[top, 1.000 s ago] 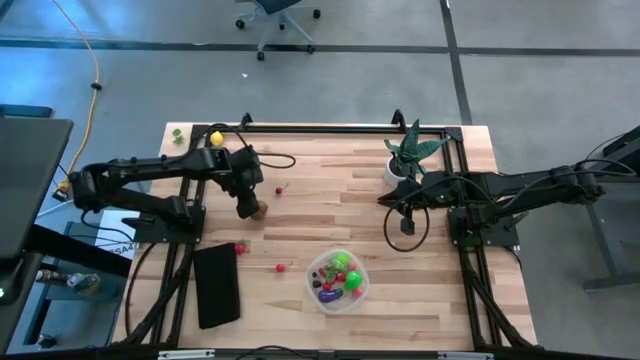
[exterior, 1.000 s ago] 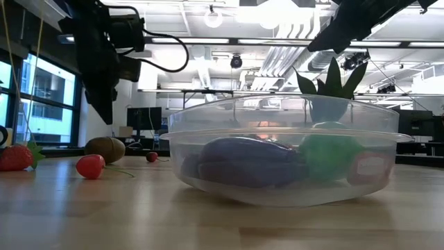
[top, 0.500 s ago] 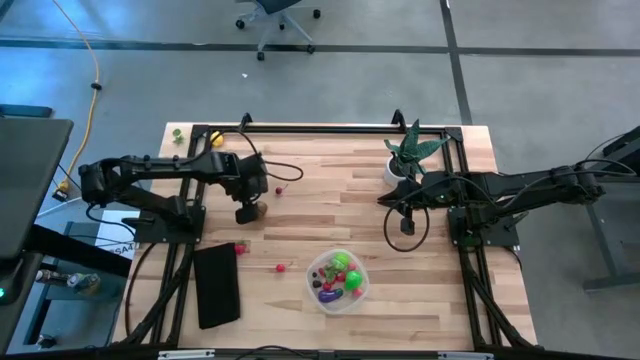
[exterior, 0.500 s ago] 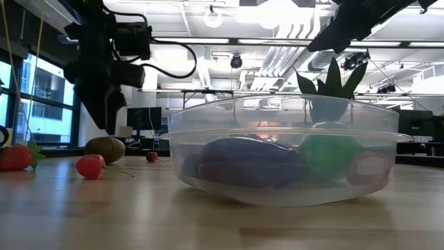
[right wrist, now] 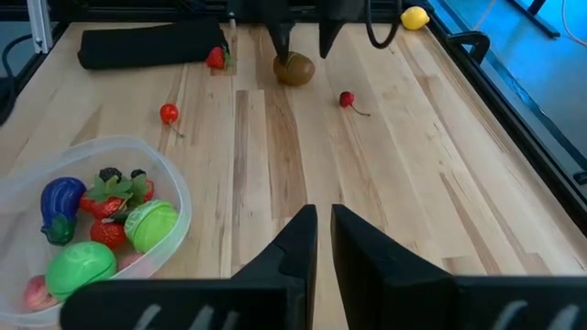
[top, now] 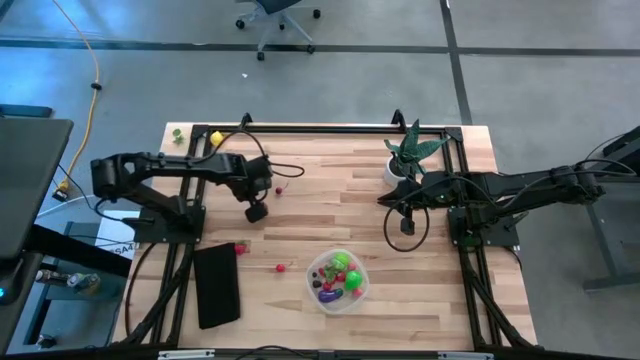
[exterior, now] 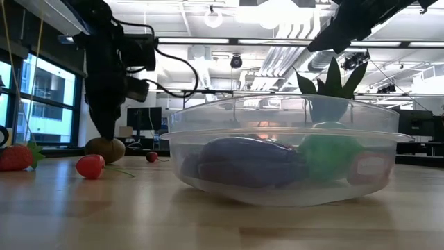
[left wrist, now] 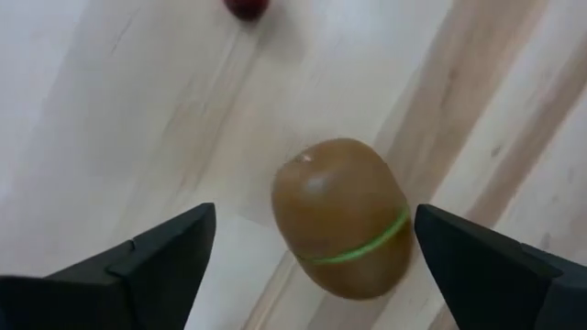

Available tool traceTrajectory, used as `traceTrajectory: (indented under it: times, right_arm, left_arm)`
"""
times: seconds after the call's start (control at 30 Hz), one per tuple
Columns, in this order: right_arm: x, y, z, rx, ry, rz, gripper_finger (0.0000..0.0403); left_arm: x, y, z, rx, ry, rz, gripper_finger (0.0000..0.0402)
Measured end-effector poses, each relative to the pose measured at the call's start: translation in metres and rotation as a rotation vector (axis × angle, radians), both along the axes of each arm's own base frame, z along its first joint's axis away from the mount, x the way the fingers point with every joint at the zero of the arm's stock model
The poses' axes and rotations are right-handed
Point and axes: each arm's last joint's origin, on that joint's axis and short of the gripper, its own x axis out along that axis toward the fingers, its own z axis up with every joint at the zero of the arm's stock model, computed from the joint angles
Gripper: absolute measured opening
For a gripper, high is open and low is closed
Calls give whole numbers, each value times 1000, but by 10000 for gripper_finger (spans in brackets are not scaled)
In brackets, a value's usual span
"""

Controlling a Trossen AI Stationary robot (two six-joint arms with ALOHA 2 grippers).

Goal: Pick and placing Produce into tupperware
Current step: Put the brown kiwi into the transparent container

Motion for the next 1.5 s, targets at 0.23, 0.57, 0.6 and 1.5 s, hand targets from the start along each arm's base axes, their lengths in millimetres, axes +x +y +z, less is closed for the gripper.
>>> traceTrajectory:
  times: [0.23, 0.57, 0.6, 1.5]
  right_arm:
    - [0, 0, 0, 0, 0, 1, 26]
    - [0, 0, 0, 0, 0, 0, 26]
    - [0, 0, 0, 0, 0, 0, 26]
    - [0, 0, 0, 0, 0, 0, 26]
  left_arm:
    - [3, 1, -8, -24, 31, 59, 364]
    - [12, 2, -24, -64, 59, 77, 363]
    - [13, 2, -27, -75, 66, 77, 363]
    - [15, 4, -31, -44, 73, 38, 254]
